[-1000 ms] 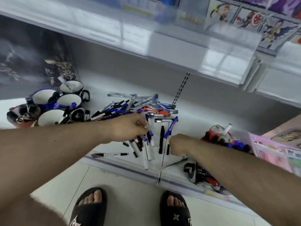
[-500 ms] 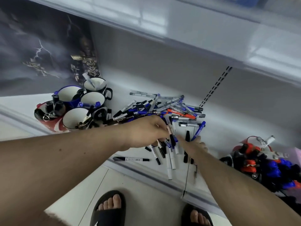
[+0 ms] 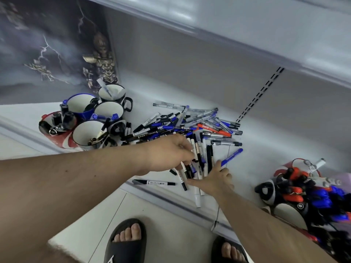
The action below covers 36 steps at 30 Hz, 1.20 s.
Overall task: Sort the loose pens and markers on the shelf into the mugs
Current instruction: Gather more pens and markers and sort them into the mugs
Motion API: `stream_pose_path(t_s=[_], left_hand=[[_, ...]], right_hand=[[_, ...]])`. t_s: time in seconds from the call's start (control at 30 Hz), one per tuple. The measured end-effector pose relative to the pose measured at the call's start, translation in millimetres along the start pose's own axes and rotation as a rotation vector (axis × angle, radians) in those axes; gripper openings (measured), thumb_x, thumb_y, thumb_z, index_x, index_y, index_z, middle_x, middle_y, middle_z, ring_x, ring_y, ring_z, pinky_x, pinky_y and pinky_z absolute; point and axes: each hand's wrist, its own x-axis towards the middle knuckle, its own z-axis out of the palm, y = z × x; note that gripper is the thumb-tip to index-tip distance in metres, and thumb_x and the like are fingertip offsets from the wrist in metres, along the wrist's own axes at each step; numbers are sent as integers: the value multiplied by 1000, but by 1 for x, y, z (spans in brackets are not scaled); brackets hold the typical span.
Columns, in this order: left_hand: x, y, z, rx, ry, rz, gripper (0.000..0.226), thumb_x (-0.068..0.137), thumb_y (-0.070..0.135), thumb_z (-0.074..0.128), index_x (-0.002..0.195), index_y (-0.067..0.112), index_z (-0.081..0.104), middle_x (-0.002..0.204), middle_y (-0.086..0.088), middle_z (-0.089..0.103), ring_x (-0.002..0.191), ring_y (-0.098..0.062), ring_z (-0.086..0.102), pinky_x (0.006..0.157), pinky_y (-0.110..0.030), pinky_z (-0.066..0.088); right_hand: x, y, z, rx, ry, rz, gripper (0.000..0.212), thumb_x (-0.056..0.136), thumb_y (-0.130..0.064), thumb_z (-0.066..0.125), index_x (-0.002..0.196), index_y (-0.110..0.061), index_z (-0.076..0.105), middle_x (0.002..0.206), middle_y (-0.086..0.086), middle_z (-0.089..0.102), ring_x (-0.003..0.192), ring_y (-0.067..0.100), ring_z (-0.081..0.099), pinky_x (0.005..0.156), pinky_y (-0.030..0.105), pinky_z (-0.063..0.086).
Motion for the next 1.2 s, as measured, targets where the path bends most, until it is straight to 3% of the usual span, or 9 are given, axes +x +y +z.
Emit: stream_pose_path(t_s=[0.13, 0.23, 0.53, 0.63, 0.8, 0.93, 1.07, 1.13, 1.2], left_hand=[[1, 3, 2, 15, -7, 1, 13, 93, 22, 59, 106, 24, 57, 93, 3, 69, 76, -12, 65, 62, -23, 44], [2, 5, 6, 30, -14, 4, 14, 92, 21, 59, 106, 21, 59, 97, -2, 71, 76, -13, 64, 60, -23, 43], [4, 5, 8, 64, -31, 13, 14, 92, 19, 59, 106, 18, 61, 89, 3, 65, 78, -13, 63, 70, -27, 48], [6, 2, 10, 70, -34, 5, 13, 91, 21, 61, 104, 20, 62, 96, -1, 68, 82, -16, 67, 78, -31, 53], [10, -3, 10, 76, -37, -8, 15, 92, 23, 61, 107, 21, 62, 98, 1, 67, 82, -13, 68, 57, -16, 43], [13, -5, 7, 96, -35, -11, 14, 91, 24, 61, 105, 23, 62, 104, -2, 69, 91, -18, 70, 62, -21, 45], [16, -4, 5, 120, -32, -7, 9, 91, 24, 62, 100, 25, 62, 103, -4, 69, 94, -22, 69, 65, -24, 46], [15, -1, 5, 132, -41, -6, 8, 90, 23, 61, 98, 23, 63, 101, -4, 68, 86, -21, 68, 75, -32, 51], [16, 2, 7, 117, -52, -10, 12, 90, 21, 60, 101, 19, 64, 97, -2, 67, 79, -17, 64, 74, -34, 50]], right_hand=[[6, 8, 12, 142, -10, -143, 103, 65, -59, 78, 139, -7, 31, 137, 17, 40, 124, 34, 44, 100, 46, 46], [7, 3, 8, 134, -17, -180, 77, 74, -46, 73, 129, -4, 38, 126, 17, 48, 113, 33, 51, 95, 45, 50], [8, -2, 6, 153, -50, -101, 63, 69, -30, 77, 117, -8, 41, 113, 11, 51, 105, 31, 57, 86, 40, 55], [10, -3, 9, 171, 13, -78, 41, 78, -17, 70, 109, -7, 46, 107, 12, 59, 96, 30, 62, 78, 38, 57], [24, -2, -14, 217, -97, -9, 17, 86, -17, 61, 94, -8, 48, 80, 4, 53, 70, 18, 55, 57, 28, 48], [28, -2, -32, 365, -147, 38, 7, 84, -12, 57, 90, -8, 55, 75, 4, 54, 62, 17, 52, 54, 26, 45], [20, -1, -54, 531, -186, 105, 15, 79, -1, 55, 93, -3, 58, 75, 12, 59, 60, 23, 54, 49, 24, 41], [10, 1, -70, 578, -239, 94, 19, 76, 3, 55, 94, 0, 58, 75, 15, 58, 57, 24, 52, 50, 26, 42], [-10, 5, -91, 616, -323, 77, 20, 75, 4, 54, 95, 2, 57, 71, 15, 55, 54, 24, 49, 50, 27, 40]])
